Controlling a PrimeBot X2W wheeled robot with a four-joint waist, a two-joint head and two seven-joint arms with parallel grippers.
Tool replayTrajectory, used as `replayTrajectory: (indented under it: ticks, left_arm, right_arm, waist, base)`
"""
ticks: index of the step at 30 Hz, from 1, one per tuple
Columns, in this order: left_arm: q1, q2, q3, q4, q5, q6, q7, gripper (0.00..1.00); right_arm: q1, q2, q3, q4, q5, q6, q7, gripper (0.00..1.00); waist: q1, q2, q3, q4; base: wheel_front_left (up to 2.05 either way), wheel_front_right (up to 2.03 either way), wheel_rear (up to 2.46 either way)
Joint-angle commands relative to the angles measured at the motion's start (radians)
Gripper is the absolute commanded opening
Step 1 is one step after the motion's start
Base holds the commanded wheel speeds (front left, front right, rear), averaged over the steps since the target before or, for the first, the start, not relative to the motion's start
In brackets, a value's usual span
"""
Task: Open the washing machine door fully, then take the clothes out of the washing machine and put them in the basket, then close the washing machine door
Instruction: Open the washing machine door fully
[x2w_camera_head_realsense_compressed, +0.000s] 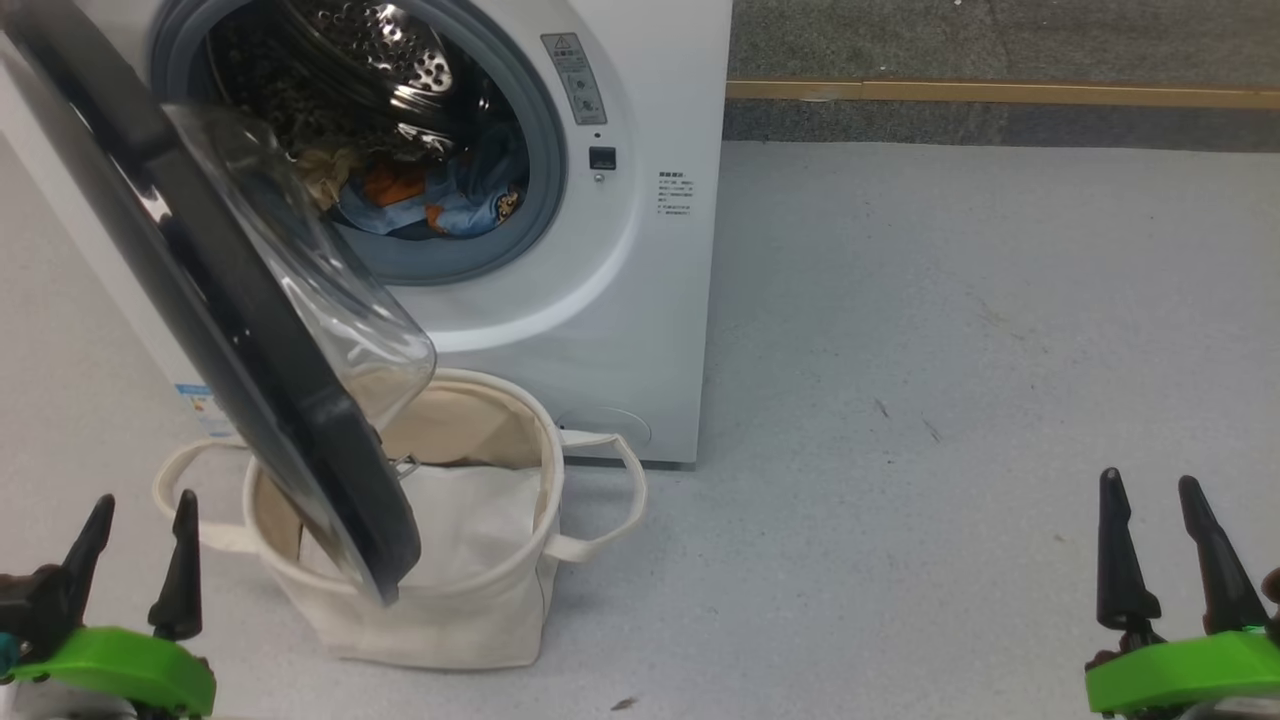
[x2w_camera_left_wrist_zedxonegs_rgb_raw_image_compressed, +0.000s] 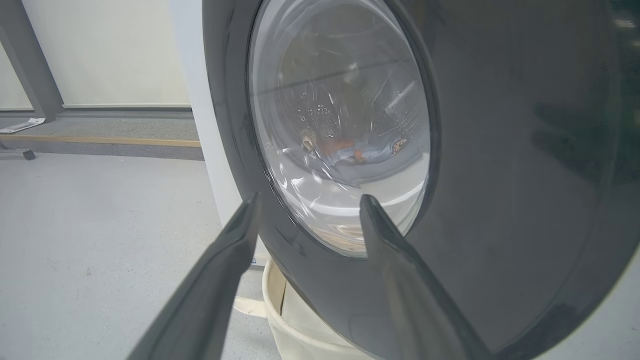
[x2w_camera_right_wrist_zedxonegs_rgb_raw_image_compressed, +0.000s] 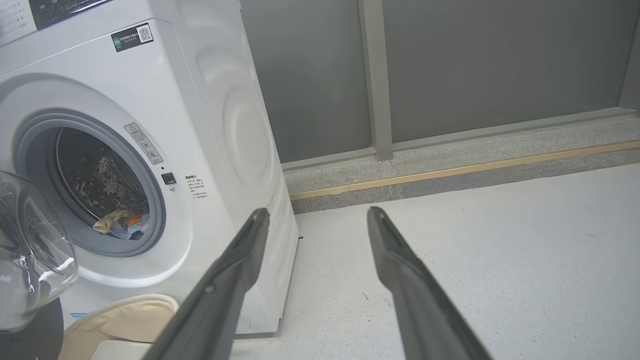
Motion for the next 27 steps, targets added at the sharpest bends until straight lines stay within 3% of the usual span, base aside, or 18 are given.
replayTrajectory:
  ticks: [1,7,8,15,18,25,27]
  left_arm:
    - [-0.046,0.045,0.03,-0.024,-0.006,-0.005,-0.012,1.0]
    - [-0.051,0.048,0.022,-0.014,-0.019,-0.005,-0.012,1.0]
    - [-0.054,0.047,0.025,-0.014,-0.024,-0.005,-0.012,0.0]
    - [-0.096,0.037,0.037,-0.042,-0.073,-0.005,0.005,0.0]
    - [-0.146,0.032,0.051,-0.094,-0.097,0.018,0.045,0.0]
    - [-0.245,-0.045,0.0,-0.354,-0.144,0.07,0.225,0.0]
    - [-0.256,-0.086,-0.067,-0.485,-0.114,0.118,0.328,0.0]
  right_arm:
    - [-0.043,-0.019,0.013,-0.024,-0.008,0.006,-0.012,1.0]
    - [-0.051,-0.019,0.012,-0.01,-0.007,0.006,-0.012,1.0]
    - [-0.051,-0.018,0.01,-0.009,-0.003,0.006,-0.012,1.0]
    - [-0.041,-0.017,-0.017,0.015,0.01,0.006,-0.012,1.0]
    - [-0.031,-0.019,-0.026,0.029,0.013,0.006,-0.012,1.0]
    - [-0.015,-0.015,-0.041,0.042,0.015,0.006,-0.012,1.0]
    - [-0.009,-0.018,-0.047,0.041,0.016,0.006,-0.012,1.0]
  waist:
    - [0.0,-0.0001,0.001,0.003]
    - [0.0,-0.0001,0.001,0.011]
    - [0.0,-0.0001,0.001,0.012]
    - [0.0,-0.0001,-0.002,0.042]
    - [0.0,-0.0001,-0.008,0.065]
    - [0.0,-0.0001,-0.013,0.11]
    - [0.0,-0.0001,-0.011,0.127]
  base:
    - [0.0,0.0,0.0]
    - [0.0,0.0,0.0]
    - [0.0,0.0,0.0]
    - [0.0,0.0,0.0]
    - [0.0,0.0,0.0]
    - [0.0,0.0,0.0]
    - [0.0,0.0,0.0]
